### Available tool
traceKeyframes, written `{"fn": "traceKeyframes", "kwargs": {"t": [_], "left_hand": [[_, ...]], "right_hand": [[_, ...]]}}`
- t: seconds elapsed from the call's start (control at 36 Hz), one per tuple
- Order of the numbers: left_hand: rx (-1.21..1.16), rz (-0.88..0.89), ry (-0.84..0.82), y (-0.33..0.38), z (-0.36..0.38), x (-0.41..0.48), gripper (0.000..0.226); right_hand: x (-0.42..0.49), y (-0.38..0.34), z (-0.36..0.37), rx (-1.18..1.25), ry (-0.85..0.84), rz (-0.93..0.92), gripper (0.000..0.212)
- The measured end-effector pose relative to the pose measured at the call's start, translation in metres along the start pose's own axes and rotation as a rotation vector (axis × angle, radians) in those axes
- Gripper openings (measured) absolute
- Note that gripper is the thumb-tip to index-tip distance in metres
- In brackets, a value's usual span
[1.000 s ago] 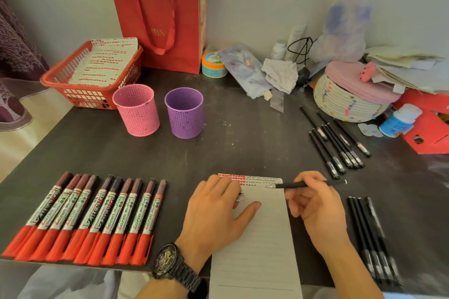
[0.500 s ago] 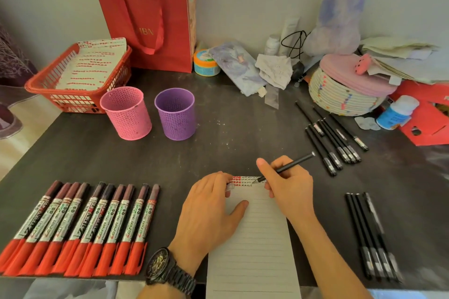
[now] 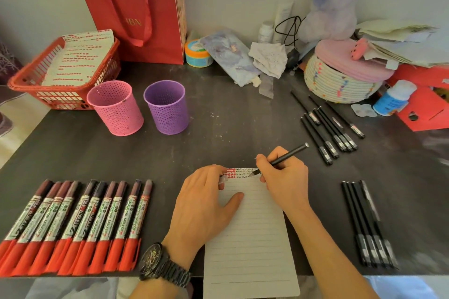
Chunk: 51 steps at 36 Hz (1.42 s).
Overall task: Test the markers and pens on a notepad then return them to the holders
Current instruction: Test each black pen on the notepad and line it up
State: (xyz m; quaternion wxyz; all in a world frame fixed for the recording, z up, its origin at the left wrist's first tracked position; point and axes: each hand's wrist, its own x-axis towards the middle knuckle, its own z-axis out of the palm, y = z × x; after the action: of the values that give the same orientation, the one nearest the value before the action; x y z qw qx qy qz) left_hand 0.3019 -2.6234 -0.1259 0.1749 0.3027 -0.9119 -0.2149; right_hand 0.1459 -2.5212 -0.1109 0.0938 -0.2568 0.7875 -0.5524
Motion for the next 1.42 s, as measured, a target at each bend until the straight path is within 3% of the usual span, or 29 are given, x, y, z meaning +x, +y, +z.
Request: {"fn": "traceKeyframes", "kwargs": {"t": [1.42], "left_hand": [[-0.033, -0.008, -0.031, 0.0047, -0.0068, 0.0004, 0.052]], "right_hand": [[0.0002, -0.0019, -0.0013, 0.007, 0.045, 0.019, 0.03]]}}
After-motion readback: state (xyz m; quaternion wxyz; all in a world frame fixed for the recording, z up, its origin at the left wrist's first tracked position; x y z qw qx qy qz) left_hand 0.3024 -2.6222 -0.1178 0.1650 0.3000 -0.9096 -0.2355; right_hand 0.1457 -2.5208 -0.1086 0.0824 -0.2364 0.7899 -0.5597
